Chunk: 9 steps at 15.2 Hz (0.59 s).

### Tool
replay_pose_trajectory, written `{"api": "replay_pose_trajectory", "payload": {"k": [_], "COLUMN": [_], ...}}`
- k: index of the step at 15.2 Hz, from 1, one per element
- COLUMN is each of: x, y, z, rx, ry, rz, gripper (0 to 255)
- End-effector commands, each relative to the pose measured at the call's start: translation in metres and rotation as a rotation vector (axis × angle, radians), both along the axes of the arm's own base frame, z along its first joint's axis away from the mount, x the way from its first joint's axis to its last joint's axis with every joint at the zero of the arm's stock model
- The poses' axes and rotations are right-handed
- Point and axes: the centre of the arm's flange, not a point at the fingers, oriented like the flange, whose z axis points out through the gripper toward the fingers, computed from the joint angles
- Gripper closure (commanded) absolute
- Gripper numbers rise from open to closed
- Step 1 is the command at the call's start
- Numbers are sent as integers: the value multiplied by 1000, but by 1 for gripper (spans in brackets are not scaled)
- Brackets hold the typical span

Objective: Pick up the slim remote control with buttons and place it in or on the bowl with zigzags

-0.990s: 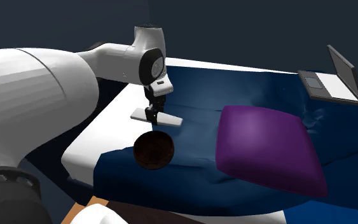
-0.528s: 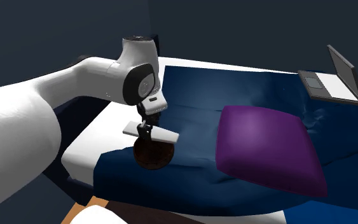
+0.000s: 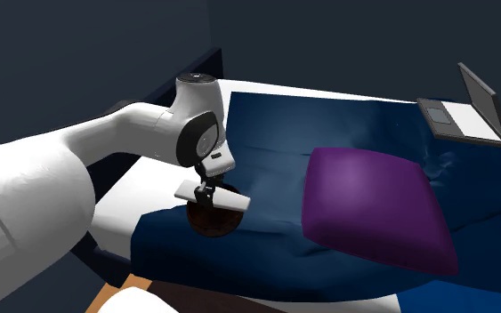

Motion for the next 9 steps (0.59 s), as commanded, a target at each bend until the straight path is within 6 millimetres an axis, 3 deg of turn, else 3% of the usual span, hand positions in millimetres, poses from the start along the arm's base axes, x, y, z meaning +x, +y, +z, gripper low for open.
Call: {"api": "replay_pose_trajectory", "payload": {"k": [1, 4, 9], "x": [0, 0, 0], "y": [1, 1, 1], "z": [-11, -26, -26], "rx": [0, 0, 0], "ry": [-1, -1, -1], "rz": [0, 0, 0], "gripper": [255, 255, 255]}}
